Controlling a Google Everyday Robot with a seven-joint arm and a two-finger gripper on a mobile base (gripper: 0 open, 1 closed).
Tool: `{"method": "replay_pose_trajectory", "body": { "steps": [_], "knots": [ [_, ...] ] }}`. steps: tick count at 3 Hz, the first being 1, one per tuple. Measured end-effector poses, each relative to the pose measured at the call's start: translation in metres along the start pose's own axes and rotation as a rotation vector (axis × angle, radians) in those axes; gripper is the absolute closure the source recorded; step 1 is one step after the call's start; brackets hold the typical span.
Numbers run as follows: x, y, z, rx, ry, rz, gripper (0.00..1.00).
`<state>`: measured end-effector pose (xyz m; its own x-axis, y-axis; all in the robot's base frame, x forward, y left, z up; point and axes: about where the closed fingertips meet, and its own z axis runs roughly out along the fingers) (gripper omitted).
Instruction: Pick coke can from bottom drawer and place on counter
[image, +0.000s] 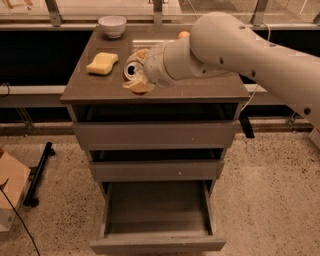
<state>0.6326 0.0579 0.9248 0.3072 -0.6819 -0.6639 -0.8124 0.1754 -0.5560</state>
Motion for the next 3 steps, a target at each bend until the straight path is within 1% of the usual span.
{"method": "replay_pose_trajectory", "body": {
  "steps": [1,2,3],
  "knots": [
    [0.009,-0.029,0.008,0.004,0.022,0.032,1.0],
    [0.022,-0.053,0.017,-0.006,0.044,0.07,1.0],
    [0.041,-0.072,0.027,-0.025,0.067,0.123,1.0]
  ]
}}
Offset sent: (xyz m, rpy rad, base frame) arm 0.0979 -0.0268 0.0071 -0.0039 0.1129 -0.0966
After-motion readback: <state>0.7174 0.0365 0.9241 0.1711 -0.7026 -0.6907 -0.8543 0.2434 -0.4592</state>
